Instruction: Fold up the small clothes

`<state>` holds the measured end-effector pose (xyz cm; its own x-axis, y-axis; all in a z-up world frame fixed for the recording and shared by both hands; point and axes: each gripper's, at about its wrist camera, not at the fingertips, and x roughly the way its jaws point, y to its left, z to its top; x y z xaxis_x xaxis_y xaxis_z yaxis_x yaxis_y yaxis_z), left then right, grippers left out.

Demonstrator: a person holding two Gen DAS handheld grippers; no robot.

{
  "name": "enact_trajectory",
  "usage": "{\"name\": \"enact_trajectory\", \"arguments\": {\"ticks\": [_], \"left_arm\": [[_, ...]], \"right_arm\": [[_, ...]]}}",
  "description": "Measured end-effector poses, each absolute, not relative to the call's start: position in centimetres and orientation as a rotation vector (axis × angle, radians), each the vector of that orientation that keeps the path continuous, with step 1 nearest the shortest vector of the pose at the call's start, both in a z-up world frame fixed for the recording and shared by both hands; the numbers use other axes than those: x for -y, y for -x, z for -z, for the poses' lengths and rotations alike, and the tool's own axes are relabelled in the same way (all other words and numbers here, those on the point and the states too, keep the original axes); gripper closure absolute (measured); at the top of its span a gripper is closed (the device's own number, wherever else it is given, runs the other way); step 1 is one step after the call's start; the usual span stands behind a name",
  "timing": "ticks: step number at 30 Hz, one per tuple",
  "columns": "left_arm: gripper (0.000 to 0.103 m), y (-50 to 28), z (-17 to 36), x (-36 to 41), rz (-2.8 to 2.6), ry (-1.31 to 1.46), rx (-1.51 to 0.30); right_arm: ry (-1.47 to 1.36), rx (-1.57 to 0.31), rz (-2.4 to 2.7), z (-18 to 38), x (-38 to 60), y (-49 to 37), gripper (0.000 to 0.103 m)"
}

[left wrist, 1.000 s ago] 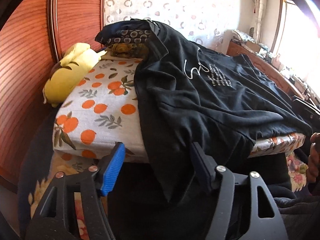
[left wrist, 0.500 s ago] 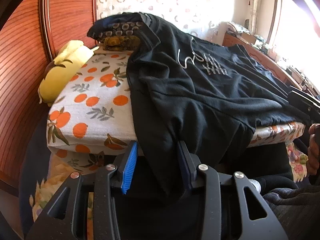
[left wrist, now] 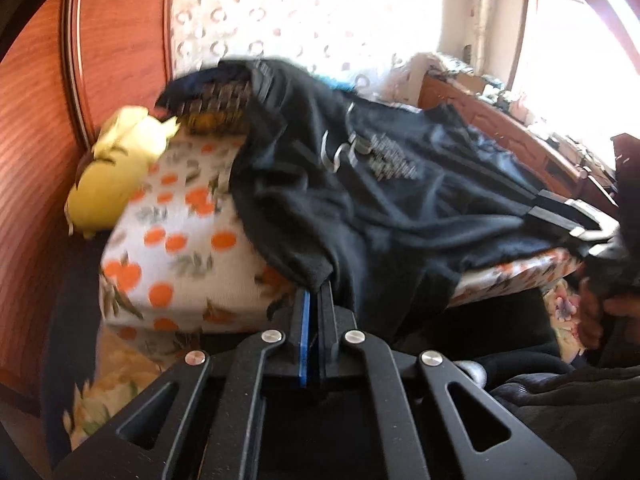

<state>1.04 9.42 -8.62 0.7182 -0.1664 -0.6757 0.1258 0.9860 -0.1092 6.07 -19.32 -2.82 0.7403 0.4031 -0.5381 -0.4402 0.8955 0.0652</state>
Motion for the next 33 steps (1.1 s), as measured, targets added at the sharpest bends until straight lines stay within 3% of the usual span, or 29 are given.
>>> {"name": "enact_trajectory", "arguments": {"ticks": [15, 23, 26, 30, 31, 33], "left_arm": [[0.099, -7.6, -1.3, -6.2, 0.278, 0.020, -0.531], [0.099, -15.0, -0.9, -3.2, 0.300, -0.062, -0.575], [0.099, -16.5, 0.7, -3.4, 0.291, -0.062, -0.627], [0.098, -16.9, 1.5, -4.4, 0.281, -0.072, -0.666], [0.096, -16.8, 1.5, -4.7, 0.281, -0.082, -0.680], [0.065, -16.4, 1.3, -5.4, 0.276, -0.098, -0.682]], "right_arm": [[0.055, -0.550, -0.447, 2.3, 20.3, -5.8, 0.000], [0.067, -0.540, -0.475, 2.2, 20.2, -6.3, 0.000], [0.058, -0.558, -0.516, 2.4, 20.2, -7.3, 0.005], [0.057, -0.583, -0.589, 2.4, 19.7, -8.7, 0.027], [0.058, -0.587, -0.612, 2.4, 19.5, -9.0, 0.032], [0.070, -0.590, -0.661, 2.2, 18.7, -9.6, 0.033]]}}
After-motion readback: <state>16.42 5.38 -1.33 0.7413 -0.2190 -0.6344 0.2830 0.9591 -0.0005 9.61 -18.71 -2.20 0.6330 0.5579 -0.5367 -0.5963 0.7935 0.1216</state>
